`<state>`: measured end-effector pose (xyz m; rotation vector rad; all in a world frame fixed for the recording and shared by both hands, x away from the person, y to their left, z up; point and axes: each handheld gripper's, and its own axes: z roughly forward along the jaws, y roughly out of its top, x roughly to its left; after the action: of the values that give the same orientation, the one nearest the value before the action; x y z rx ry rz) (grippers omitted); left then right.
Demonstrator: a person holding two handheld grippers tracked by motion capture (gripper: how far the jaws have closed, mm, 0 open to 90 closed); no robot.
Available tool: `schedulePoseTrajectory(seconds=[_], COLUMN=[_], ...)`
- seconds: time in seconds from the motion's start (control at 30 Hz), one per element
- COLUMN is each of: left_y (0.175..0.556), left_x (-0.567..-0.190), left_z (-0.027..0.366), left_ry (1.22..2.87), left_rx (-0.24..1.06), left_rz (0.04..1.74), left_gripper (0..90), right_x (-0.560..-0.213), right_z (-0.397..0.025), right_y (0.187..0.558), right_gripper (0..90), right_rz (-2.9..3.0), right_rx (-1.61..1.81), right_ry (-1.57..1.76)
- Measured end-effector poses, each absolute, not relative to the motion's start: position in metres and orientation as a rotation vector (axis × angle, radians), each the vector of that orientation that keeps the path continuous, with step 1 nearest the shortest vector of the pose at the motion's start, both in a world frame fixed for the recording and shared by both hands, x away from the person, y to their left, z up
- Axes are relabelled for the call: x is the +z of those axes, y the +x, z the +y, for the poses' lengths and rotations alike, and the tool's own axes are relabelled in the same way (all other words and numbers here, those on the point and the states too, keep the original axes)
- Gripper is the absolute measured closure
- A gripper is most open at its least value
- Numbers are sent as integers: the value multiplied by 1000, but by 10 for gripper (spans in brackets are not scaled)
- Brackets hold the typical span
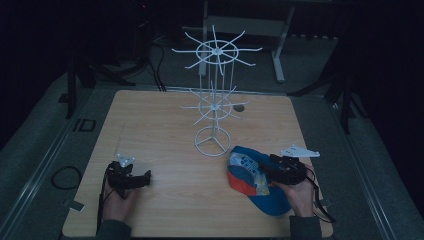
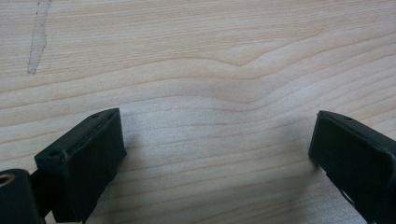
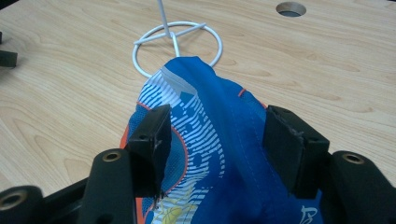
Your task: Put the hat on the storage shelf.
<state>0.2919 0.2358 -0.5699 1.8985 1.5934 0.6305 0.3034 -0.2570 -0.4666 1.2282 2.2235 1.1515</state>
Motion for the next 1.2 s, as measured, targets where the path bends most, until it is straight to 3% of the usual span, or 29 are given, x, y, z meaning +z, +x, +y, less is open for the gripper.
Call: schedulePoseTrajectory(seconds=[1.2], left_y=[291], left_x=[-570], left_z=[234], left_ry=[1887], left_rx=[629], left_rz=[1601], left_gripper=[39], right_x=[-437], right_z=[-258], right_y=[327], right_gripper=[444], right_rz=[2365], right_rx=[1020], right_ry=[1200])
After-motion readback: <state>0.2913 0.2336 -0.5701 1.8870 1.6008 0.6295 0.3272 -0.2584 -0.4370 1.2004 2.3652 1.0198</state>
